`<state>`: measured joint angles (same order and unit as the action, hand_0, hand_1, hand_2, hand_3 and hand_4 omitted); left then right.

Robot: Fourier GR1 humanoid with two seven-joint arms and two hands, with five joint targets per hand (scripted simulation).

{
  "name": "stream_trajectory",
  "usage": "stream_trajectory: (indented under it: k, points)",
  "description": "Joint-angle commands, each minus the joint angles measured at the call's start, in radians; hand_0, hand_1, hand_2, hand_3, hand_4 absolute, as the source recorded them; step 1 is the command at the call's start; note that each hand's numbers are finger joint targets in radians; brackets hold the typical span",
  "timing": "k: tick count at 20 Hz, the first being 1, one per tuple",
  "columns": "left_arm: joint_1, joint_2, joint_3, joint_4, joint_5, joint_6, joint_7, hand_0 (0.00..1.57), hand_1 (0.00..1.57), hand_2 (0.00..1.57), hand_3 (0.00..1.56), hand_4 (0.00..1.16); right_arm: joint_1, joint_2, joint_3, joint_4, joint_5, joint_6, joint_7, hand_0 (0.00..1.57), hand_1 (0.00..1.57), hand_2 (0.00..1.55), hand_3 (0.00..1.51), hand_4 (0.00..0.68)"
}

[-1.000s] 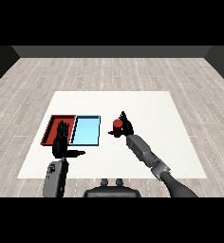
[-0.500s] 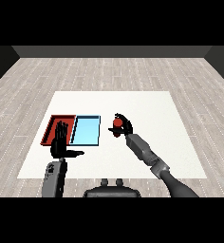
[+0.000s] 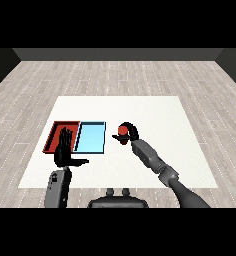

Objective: Pick the red can and put it in the red box

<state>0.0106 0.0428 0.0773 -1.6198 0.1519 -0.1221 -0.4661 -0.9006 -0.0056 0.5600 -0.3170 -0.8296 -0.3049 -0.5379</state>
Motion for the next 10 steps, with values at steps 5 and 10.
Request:
stream_trajectory:
  k: [5,10]
  points:
    - [0.023,0.001,0.001,-0.012,0.005,-0.005,0.000,0.00,0.00,0.00,0.00,0.00,0.033,0.005,0.091,-0.092,-0.012,-0.120,0.063,1.55,1.55,1.47,1.41,0.552]
    - [-0.024,0.012,0.026,0.021,0.020,-0.004,-0.001,0.00,0.00,0.00,0.00,0.00,0.014,0.005,0.046,-0.072,0.013,-0.109,-0.007,1.53,1.53,1.47,1.40,0.580]
